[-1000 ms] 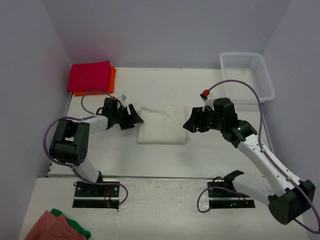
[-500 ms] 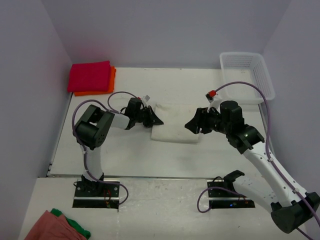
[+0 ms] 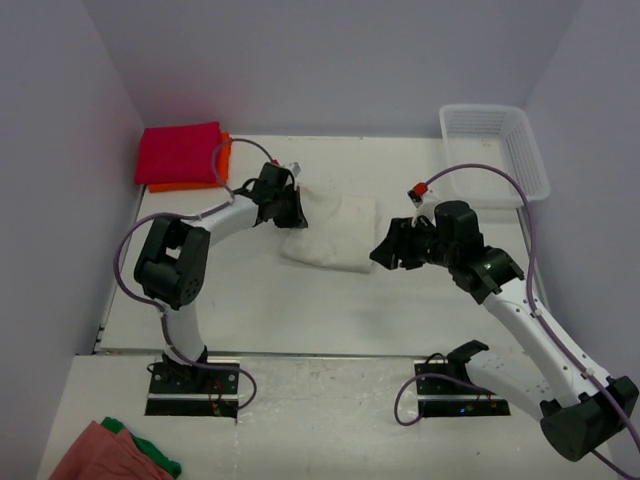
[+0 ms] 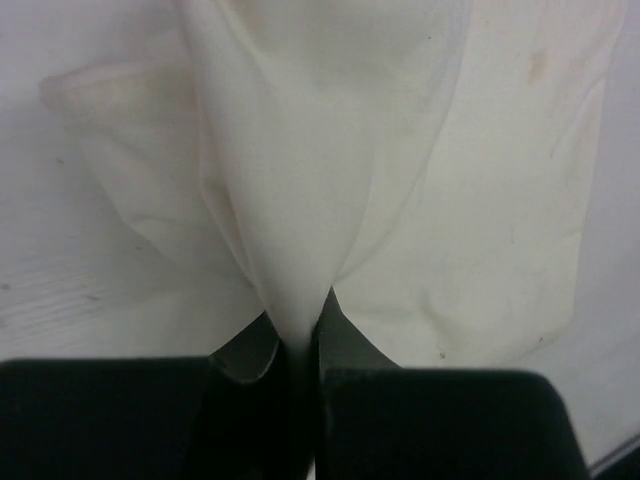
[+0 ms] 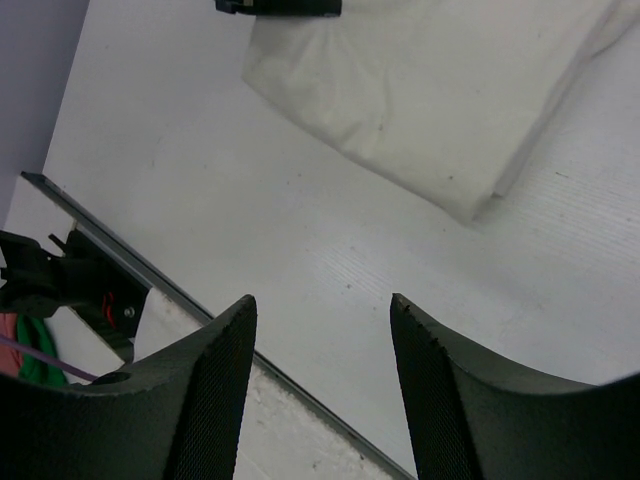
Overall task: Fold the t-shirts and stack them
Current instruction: Fold the long partially folded tshirt into a neat square, then put the neatly folded tshirt into the corner of the board with the left arm
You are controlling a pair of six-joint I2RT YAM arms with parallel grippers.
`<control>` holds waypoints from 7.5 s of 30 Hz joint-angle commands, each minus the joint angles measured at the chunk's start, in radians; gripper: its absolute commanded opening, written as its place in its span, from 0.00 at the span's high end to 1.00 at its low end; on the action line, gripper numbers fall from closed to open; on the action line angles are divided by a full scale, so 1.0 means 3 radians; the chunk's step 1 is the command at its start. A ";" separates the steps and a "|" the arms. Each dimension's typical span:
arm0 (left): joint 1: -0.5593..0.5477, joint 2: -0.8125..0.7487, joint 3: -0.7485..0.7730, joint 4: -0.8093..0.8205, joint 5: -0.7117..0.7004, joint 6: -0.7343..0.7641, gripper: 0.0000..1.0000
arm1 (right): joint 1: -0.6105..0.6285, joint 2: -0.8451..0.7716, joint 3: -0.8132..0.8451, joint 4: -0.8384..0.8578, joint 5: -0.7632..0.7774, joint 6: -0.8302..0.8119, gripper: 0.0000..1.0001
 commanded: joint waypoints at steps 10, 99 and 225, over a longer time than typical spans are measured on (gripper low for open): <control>0.0241 -0.0062 0.1318 -0.1175 -0.1304 0.1491 1.00 | 0.0293 0.0128 -0.0129 0.0140 0.0160 -0.0003 0.43; 0.1448 0.0756 0.3937 -0.1349 -0.1223 0.2739 1.00 | 0.0605 0.0691 -0.0272 0.0089 0.0247 0.0032 0.42; 0.0794 -0.0770 0.1869 -0.0230 -0.0972 0.0832 0.00 | 0.0758 0.0778 0.0229 0.0221 0.1643 -0.0162 0.40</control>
